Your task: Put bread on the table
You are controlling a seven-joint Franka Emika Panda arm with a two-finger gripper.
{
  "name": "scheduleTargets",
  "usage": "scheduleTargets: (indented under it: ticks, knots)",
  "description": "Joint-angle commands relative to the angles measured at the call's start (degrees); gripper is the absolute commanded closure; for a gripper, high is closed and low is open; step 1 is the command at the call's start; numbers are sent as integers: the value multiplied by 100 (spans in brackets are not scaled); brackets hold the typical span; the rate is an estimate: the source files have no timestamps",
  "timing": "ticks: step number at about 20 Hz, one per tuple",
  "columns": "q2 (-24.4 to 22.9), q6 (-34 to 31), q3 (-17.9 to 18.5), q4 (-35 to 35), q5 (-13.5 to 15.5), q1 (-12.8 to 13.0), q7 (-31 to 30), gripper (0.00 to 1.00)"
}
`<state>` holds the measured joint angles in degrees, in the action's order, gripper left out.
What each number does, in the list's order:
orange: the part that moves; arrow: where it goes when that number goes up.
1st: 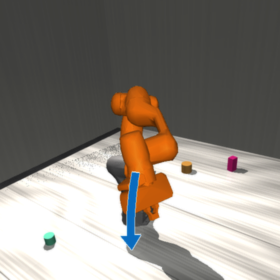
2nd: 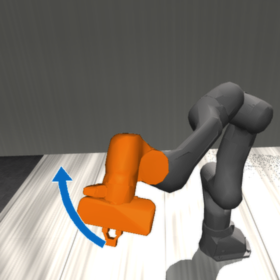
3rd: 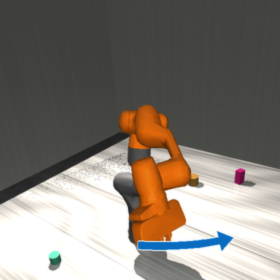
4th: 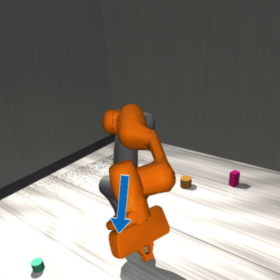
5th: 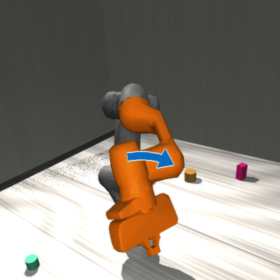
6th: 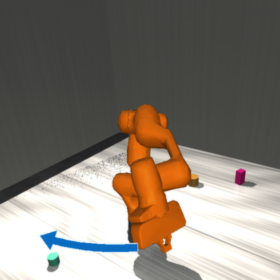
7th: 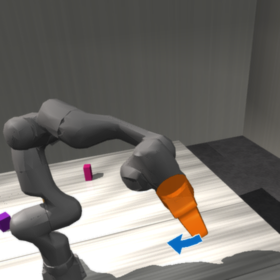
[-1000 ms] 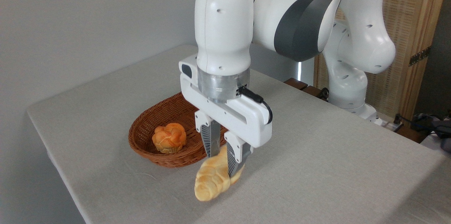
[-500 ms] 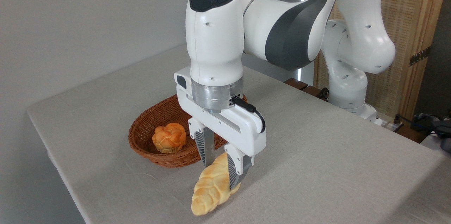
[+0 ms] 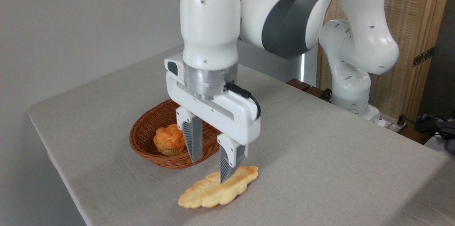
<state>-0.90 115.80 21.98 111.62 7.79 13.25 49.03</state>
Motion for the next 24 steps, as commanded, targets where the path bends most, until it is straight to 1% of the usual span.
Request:
scheduleTargets:
  ticks: [1,2,4,5,6,8,9,10,12,18,22,24]
  knots:
    - [-139,-618,-300,-438,65,29,-517,0]
    - [-139,-924,-396,-622,65,11,-639,0]
    - [-130,-1522,-703,-1026,38,-15,-815,0]
    - [-121,-1655,-878,-1158,30,-59,-912,0]
    - [-121,-1683,-1150,-1247,21,-155,-1096,0]
    - [-113,-1683,-1721,-1318,-6,-436,-1404,0]
    - [-104,-1683,-1863,-1318,-23,-490,-1405,0]
    - [-78,-1683,-1908,-1318,-93,-499,-1397,0]
    - [27,-1683,-2145,-1318,-216,-499,-1414,0]
    - [133,-1727,-2181,-1309,-313,-490,-1388,0]
    - [125,-1727,-2181,-1309,-568,-499,-1379,0]
    - [116,-1727,-2172,-1318,-595,-499,-1370,0]
